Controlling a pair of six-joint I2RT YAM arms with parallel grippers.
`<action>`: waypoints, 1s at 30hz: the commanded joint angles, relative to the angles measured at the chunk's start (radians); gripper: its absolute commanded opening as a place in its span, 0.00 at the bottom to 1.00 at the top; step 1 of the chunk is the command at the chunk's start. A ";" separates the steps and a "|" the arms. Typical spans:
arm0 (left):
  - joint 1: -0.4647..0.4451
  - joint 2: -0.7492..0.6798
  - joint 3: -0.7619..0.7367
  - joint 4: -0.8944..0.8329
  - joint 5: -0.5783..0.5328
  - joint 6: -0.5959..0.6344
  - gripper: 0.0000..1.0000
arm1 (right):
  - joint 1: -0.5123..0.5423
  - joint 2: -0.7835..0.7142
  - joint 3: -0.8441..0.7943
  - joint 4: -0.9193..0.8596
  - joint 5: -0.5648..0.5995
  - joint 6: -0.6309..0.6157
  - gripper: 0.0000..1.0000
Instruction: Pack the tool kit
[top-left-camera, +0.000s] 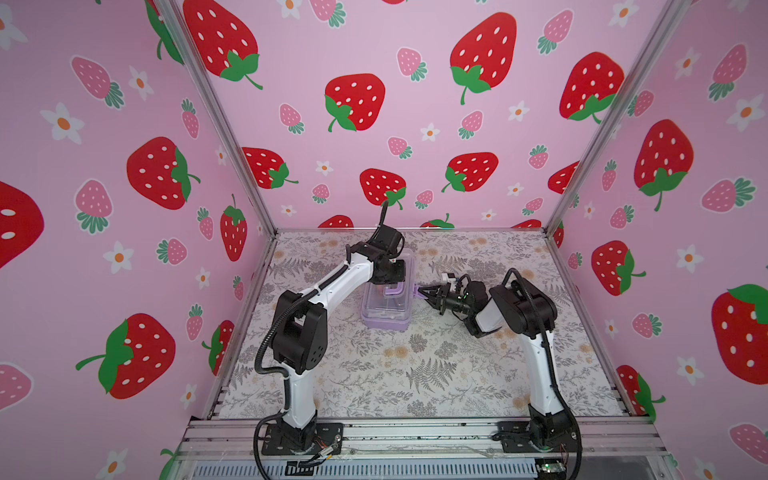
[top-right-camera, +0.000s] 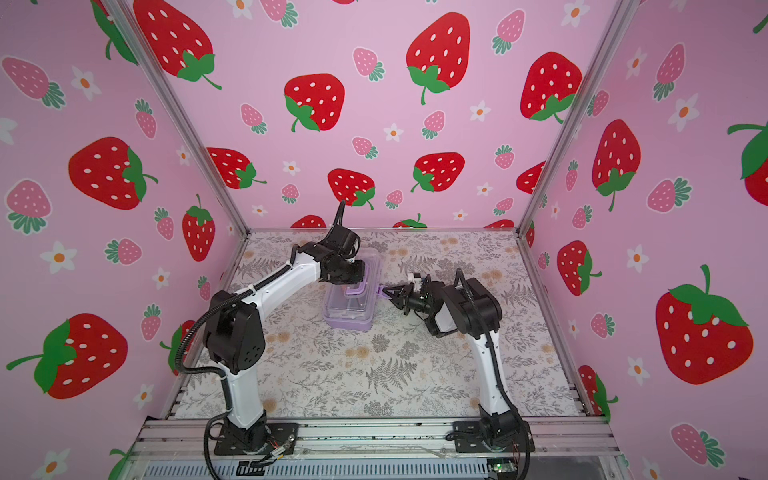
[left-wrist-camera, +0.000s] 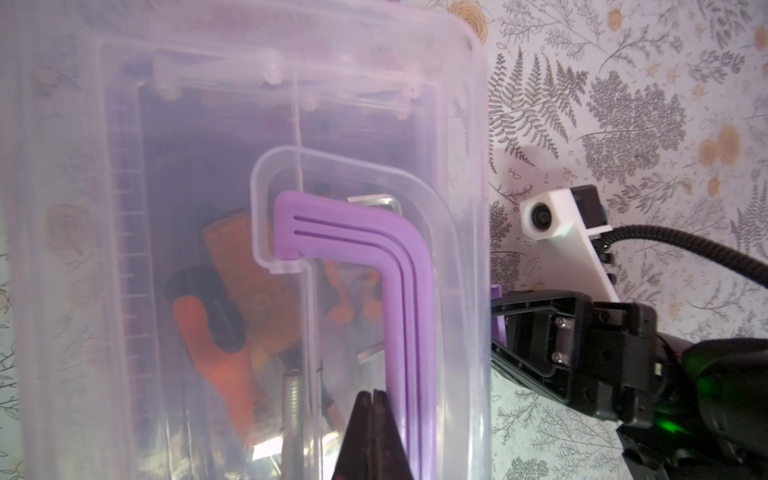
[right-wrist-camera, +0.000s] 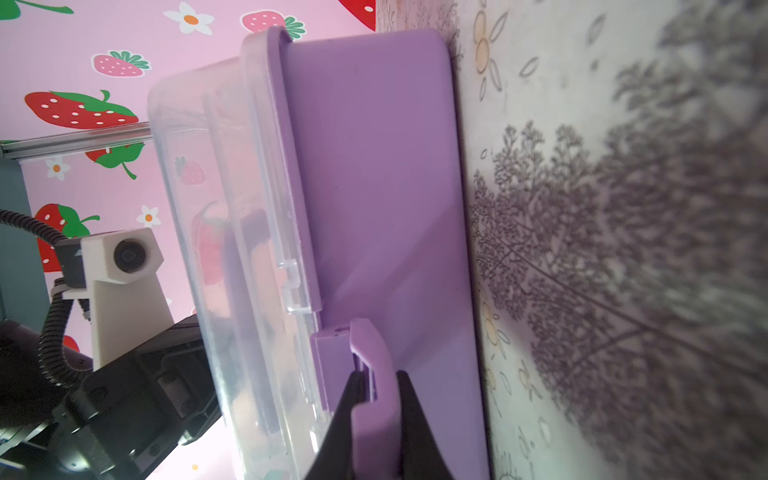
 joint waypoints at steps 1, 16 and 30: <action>-0.027 0.029 -0.036 -0.039 0.020 -0.012 0.00 | -0.007 -0.005 0.030 0.169 -0.021 0.032 0.01; -0.029 0.032 -0.069 -0.029 0.026 -0.013 0.00 | -0.037 -0.096 0.015 0.005 -0.038 -0.161 0.00; -0.030 0.045 -0.058 -0.031 0.034 -0.020 0.00 | -0.040 -0.067 -0.009 -0.189 0.002 -0.303 0.00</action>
